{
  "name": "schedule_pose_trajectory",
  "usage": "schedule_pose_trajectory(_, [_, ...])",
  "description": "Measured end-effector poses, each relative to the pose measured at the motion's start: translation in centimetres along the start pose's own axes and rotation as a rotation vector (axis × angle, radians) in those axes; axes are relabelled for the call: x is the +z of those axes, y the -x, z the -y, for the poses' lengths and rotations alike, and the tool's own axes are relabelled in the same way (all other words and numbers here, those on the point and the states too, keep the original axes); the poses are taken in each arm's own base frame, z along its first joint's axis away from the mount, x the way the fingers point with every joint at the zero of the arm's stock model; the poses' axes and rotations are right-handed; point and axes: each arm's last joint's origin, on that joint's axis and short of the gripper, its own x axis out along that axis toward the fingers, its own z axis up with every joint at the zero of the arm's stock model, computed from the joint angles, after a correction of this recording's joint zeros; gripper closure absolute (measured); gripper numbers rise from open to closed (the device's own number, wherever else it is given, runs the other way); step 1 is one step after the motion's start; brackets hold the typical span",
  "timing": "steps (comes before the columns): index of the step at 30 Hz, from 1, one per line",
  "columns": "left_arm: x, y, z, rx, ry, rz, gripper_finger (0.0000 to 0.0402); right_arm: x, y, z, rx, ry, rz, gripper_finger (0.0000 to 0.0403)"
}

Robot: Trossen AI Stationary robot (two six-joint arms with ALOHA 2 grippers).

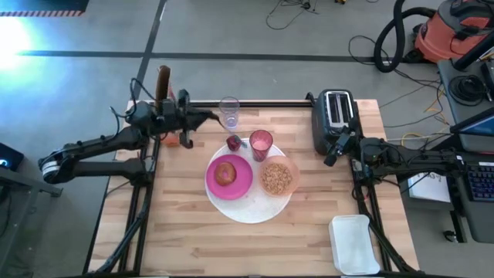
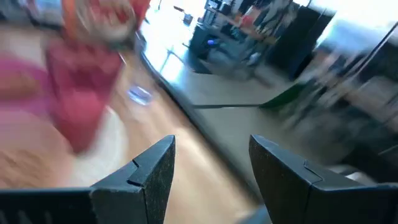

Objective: Arrange a breakfast setting
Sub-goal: Put the spoon to the right of the orange bowl

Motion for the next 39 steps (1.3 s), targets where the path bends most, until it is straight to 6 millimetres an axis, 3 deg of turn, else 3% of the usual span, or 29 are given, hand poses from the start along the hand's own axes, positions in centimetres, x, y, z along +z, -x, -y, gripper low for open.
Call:
schedule_pose_trajectory(5, [0.0, -1.4, 0.7, -0.103, 0.086, -0.021, 0.0402, 0.3, 0.0, -0.2, 0.079, -0.494, 0.023, 0.0207])
schedule_pose_trajectory(7, [-0.3, -2.1, 1.1, -0.127, 0.100, -0.035, 0.0402, 0.5, 0.0, -0.1, 0.088, -0.617, 0.038, 0.0207])
schedule_pose_trajectory(12, [-1.7, -4.1, 2.3, -0.212, 0.144, -0.095, 0.0401, 0.6, -0.1, -0.2, 0.082, -0.655, 0.040, 0.0207])
schedule_pose_trajectory(22, [-4.5, -8.4, 4.3, -0.308, 0.168, -0.195, 0.0402, 0.7, -0.6, -0.6, 0.111, -1.034, 0.004, 0.0207])
schedule_pose_trajectory(29, [-5.7, -11.3, 5.0, -0.458, 0.140, -0.183, 0.0401, 1.9, -1.3, -1.8, 0.455, -1.203, -0.041, 0.0208])
schedule_pose_trajectory(34, [-7.0, -13.7, 5.0, -0.463, 0.176, -0.176, 0.0401, 3.6, -1.7, -2.4, 0.698, -1.204, 0.044, 0.0222])
schedule_pose_trajectory(39, [-8.2, -16.1, 5.4, -0.507, 0.171, -0.142, 0.0401, 4.0, -2.5, -3.4, 0.834, -1.198, 0.004, 0.0226])
